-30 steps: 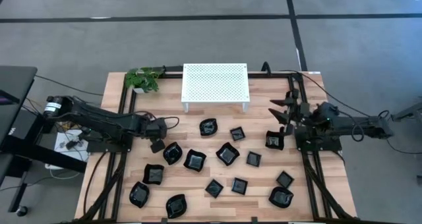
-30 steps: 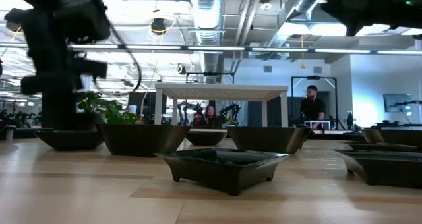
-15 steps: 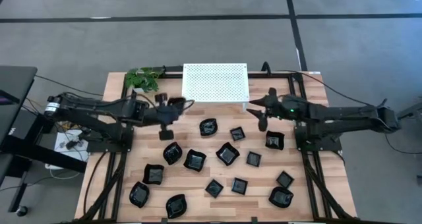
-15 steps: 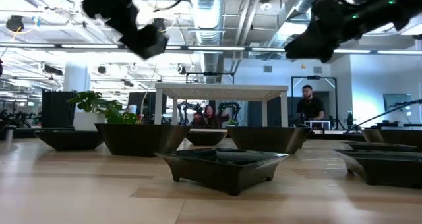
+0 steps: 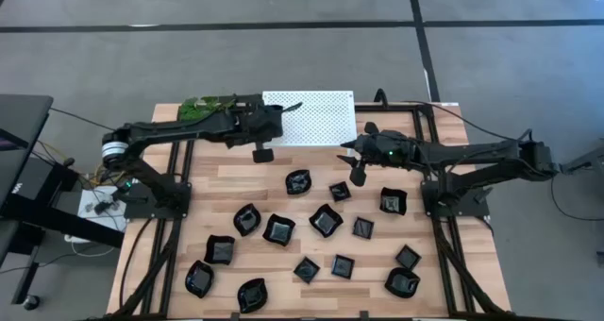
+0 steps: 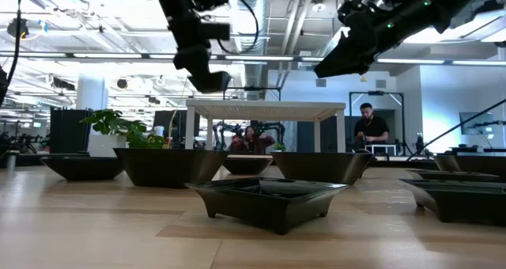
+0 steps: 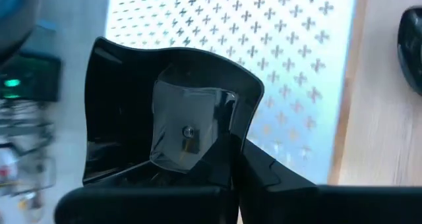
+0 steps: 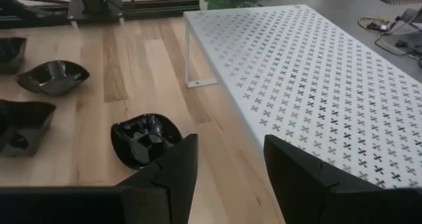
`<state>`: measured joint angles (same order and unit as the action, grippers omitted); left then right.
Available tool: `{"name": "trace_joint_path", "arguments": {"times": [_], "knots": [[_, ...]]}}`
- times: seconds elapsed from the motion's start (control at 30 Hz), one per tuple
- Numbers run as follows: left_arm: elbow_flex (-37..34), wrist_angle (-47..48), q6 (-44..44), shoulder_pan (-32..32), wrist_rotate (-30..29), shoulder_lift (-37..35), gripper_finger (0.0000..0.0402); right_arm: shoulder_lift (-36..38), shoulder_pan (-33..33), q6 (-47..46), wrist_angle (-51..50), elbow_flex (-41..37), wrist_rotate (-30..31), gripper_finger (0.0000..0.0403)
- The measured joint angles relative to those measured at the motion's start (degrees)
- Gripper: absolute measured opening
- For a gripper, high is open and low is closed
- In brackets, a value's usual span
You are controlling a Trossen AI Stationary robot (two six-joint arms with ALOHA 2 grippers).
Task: Pick & Place Mini shaped plates
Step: Put the black distorted square plate on the shelf, then stack the black distorted square plate on top of the black distorted square plate on the shelf
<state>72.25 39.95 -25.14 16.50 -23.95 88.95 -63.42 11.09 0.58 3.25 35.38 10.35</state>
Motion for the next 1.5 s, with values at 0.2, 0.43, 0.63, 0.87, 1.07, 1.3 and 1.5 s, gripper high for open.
{"name": "trace_joint_path", "arguments": {"times": [0.2,0.43,0.63,0.87,1.07,1.3,1.5], "knots": [[0.13,-2.56,-2.57,2.67,5.03,1.94,0.0008,-0.65,1.21,2.82,0.35,0.98,0.02,0.0170],[0.16,-3.69,-2.68,3.49,9.98,1.92,0.0016,-0.26,3.16,3.02,0.57,0.98,0.04,0.0166],[0.16,-4.60,-2.57,4.41,9.91,1.92,0.0030,-0.28,4.80,3.02,0.63,0.98,0.02,0.0165],[-1.64,-6.45,-2.52,5.37,9.89,1.90,0.0061,-0.28,5.32,2.99,0.70,1.55,0.00,0.0164],[-2.05,-8.79,-3.19,4.27,8.88,1.20,0.0093,-0.28,5.31,2.99,0.60,1.55,0.00,0.0160],[-2.05,-10.39,-4.87,0.19,4.48,-4.66,0.0119,-0.28,5.31,2.97,0.60,1.55,-0.14,0.0160],[-2.03,-8.45,4.04,-8.36,8.05,-12.23,0.0127,-0.30,5.29,2.93,0.58,1.55,-1.43,0.0156]]}}
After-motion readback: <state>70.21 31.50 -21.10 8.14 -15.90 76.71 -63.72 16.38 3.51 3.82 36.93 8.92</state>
